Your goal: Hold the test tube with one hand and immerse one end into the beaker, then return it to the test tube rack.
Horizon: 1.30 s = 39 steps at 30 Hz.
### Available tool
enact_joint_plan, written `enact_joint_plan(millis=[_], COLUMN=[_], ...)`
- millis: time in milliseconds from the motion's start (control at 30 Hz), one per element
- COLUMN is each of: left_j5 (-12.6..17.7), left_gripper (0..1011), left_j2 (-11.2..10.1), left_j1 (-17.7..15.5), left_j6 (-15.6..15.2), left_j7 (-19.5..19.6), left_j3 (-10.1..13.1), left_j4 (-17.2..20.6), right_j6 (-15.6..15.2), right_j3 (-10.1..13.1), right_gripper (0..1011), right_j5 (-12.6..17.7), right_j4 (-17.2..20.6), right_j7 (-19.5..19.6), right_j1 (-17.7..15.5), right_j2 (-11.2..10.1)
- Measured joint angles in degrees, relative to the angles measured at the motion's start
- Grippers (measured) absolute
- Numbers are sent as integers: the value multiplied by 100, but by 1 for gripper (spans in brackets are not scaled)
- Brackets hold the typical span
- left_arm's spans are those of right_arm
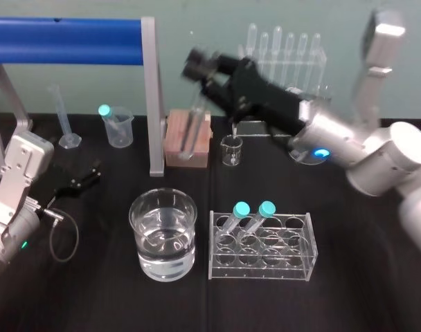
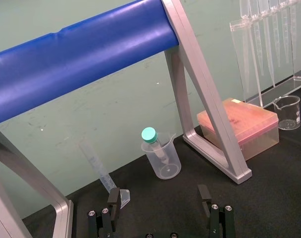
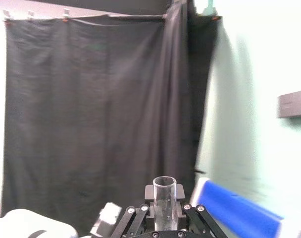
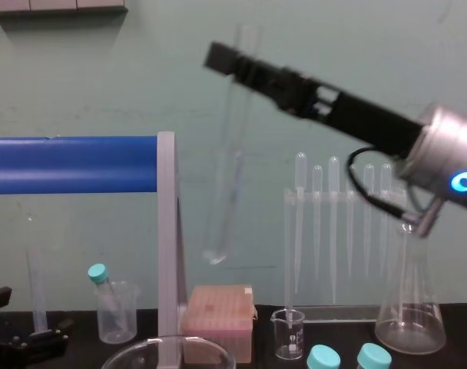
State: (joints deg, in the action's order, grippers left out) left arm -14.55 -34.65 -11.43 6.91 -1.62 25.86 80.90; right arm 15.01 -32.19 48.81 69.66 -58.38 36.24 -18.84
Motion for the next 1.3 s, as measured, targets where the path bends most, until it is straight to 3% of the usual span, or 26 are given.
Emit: enact_joint_plan(millis=[67, 100, 167, 200, 333, 633, 1033, 1300], left_j5=[0, 0, 0, 0, 0, 0, 0, 0], left_gripper=[1000, 1000, 1000, 1000, 1000, 1000, 1000, 1000], left_j2=[0, 0, 0, 0, 0, 0, 0, 0], left_j1=[0, 0, 0, 0, 0, 0, 0, 0], left_j6=[0, 0, 0, 0, 0, 0, 0, 0], left_j7=[0, 0, 0, 0, 0, 0, 0, 0], left_j3=[0, 0, 0, 0, 0, 0, 0, 0], left_j4=[0, 0, 0, 0, 0, 0, 0, 0], right_j6=[12, 12, -17, -17, -194, -535, -814, -916], right_j3=[136, 136, 310, 310, 568, 1084, 1586, 1577], right_gripper=[224, 225, 224, 224, 224, 224, 224, 224], right_j5=[-67, -67, -146, -146, -232, -250, -263, -432], right_j4=[271, 271, 637, 637, 1225, 2229, 2824, 2633], right_j7=[270, 270, 610, 610, 1072, 1783, 2380, 2415], right_j1=[-141, -141, -369, -369, -788, -1703, -2710, -2758], right_j2=[-196, -196, -477, -477, -928, -1613, -2033, -1984])
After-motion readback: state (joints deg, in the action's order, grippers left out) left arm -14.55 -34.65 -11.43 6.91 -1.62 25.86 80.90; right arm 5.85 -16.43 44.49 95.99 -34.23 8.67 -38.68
